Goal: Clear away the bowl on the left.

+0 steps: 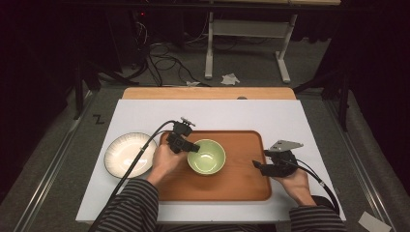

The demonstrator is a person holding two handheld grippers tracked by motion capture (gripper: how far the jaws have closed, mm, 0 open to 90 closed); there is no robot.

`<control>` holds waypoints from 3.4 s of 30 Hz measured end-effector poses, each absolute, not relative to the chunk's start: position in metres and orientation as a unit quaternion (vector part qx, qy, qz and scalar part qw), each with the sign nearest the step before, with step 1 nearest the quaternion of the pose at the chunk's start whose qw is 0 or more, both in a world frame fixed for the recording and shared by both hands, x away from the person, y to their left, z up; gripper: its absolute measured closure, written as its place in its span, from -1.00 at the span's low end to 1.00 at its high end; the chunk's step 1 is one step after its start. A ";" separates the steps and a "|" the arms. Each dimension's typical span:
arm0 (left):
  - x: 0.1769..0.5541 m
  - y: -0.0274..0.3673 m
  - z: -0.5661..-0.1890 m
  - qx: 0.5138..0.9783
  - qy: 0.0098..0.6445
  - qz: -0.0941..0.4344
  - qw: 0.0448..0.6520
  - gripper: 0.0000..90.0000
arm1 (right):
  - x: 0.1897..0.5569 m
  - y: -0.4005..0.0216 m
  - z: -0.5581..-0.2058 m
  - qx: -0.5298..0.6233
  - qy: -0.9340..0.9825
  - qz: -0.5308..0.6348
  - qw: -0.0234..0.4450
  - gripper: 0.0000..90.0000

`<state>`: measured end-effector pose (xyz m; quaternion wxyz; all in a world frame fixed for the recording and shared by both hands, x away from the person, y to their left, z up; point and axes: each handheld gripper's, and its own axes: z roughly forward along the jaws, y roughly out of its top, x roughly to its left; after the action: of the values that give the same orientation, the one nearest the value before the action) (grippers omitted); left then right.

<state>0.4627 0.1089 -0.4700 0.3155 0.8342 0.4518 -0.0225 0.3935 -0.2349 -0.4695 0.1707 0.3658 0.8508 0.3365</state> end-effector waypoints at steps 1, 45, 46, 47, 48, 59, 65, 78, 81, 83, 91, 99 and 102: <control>0.463 0.108 -0.470 0.833 0.454 -0.023 0.315 0.83 | 0.393 -0.234 -0.470 0.362 0.851 0.340 0.171 -0.12; 0.454 0.115 -0.451 0.820 0.449 0.063 0.349 0.02 | 0.392 -0.236 -0.468 0.348 0.854 0.344 0.176 -0.10; 0.453 0.119 -0.448 0.821 0.449 0.070 0.346 0.00 | 0.393 -0.236 -0.469 0.345 0.857 0.339 0.176 -0.10; 0.452 0.120 -0.447 0.822 0.448 0.076 0.343 -0.01 | 0.393 -0.236 -0.468 0.347 0.856 0.340 0.176 -0.10; 0.452 0.120 -0.447 0.822 0.448 0.076 0.343 -0.01 | 0.393 -0.236 -0.468 0.347 0.856 0.340 0.176 -0.10; 0.448 0.138 -0.436 0.817 0.447 0.088 0.353 -0.03 | 0.393 -0.236 -0.468 0.345 0.856 0.342 0.175 -0.11; 0.444 0.149 -0.435 0.813 0.458 0.099 0.346 -0.05 | 0.393 -0.236 -0.468 0.343 0.857 0.343 0.173 -0.11; 0.433 0.159 -0.432 0.816 0.458 0.101 0.338 0.03 | 0.395 -0.239 -0.466 0.355 0.858 0.335 0.159 -0.05; 0.432 0.164 -0.431 0.812 0.463 0.103 0.341 0.00 | 0.395 -0.239 -0.466 0.355 0.859 0.334 0.158 -0.04; 0.431 0.168 -0.430 0.809 0.465 0.103 0.344 0.00 | 0.395 -0.239 -0.466 0.359 0.859 0.331 0.155 -0.03; 0.427 0.183 -0.429 0.799 0.477 0.105 0.350 -0.02 | 0.395 -0.239 -0.466 0.360 0.860 0.330 0.150 -0.01; 0.422 0.193 -0.427 0.789 0.485 0.101 0.363 -0.03 | 0.395 -0.238 -0.467 0.363 0.859 0.330 0.146 -0.02; 0.420 0.197 -0.428 0.788 0.487 0.102 0.364 -0.03 | 0.395 -0.238 -0.467 0.363 0.859 0.330 0.144 -0.02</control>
<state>0.4200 0.1966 -0.4275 0.3637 0.7876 0.4867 0.1023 0.3954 -0.2383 -0.4675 0.1440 0.3632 0.8595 0.3296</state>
